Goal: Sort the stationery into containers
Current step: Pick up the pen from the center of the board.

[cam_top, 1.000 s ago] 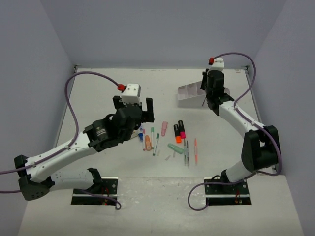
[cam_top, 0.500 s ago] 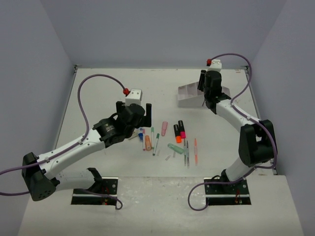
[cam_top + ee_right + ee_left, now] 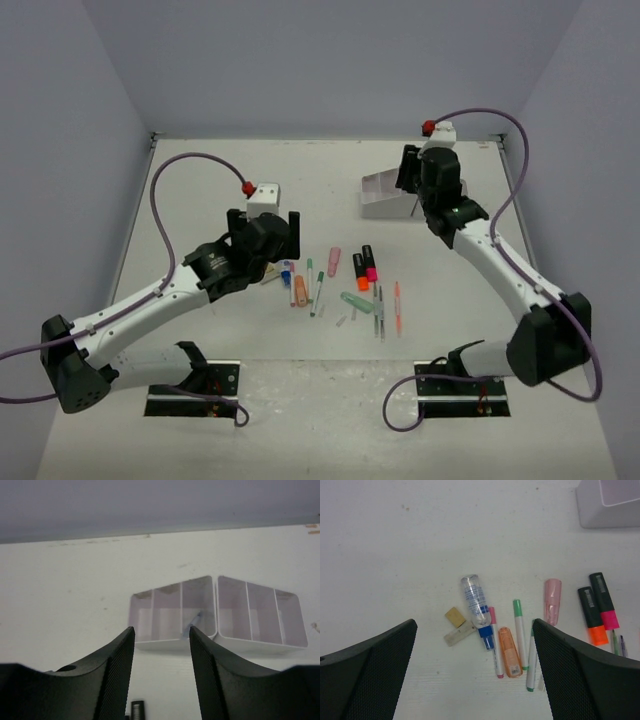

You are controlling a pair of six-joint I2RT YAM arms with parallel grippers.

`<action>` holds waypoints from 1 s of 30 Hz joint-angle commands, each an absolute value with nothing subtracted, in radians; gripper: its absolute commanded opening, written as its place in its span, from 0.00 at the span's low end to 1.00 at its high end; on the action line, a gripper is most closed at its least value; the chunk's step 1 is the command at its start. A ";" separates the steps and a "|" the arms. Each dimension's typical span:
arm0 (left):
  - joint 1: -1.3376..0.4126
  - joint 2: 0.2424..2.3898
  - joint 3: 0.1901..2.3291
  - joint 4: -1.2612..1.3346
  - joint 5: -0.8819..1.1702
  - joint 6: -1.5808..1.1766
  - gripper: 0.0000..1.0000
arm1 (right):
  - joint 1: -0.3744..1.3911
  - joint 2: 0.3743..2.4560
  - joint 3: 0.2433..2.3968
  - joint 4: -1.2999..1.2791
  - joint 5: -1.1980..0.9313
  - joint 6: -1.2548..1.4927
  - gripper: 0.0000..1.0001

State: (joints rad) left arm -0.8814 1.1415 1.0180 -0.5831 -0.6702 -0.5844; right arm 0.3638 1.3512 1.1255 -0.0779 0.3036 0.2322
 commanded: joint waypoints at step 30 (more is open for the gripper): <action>-0.868 0.983 1.030 -0.901 -0.928 -0.694 1.00 | 0.459 0.895 0.689 -0.483 0.055 0.575 0.46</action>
